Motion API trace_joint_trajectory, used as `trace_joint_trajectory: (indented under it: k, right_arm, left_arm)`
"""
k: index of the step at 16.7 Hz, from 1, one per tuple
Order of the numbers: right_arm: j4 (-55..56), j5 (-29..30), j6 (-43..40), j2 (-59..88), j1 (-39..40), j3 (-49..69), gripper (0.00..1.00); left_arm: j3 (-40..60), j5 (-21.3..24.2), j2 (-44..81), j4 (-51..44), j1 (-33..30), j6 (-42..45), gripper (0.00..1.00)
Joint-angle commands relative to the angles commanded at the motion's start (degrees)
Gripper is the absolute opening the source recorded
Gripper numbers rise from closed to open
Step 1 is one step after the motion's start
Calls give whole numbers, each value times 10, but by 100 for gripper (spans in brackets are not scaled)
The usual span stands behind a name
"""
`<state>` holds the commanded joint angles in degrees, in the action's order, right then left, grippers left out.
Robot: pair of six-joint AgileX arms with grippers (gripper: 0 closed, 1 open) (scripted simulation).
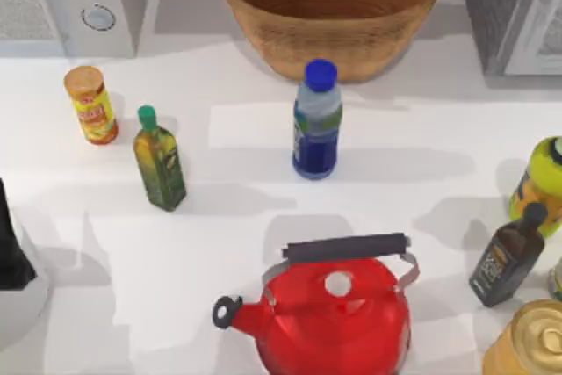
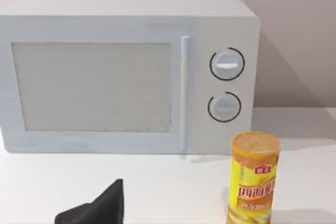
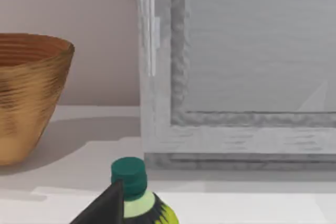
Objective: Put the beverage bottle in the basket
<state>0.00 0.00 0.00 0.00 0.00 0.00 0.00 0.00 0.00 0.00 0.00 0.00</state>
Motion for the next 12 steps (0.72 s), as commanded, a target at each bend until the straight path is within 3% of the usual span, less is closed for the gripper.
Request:
trace_joint_trajectory:
  k: [6, 12]
  right_arm:
    - [0, 0, 0, 0, 0, 0, 100]
    - [0, 0, 0, 0, 0, 0, 100]
  left_arm:
    - [20, 5, 45, 35, -10, 1, 100]
    - [93, 33, 243, 182, -65, 4, 100]
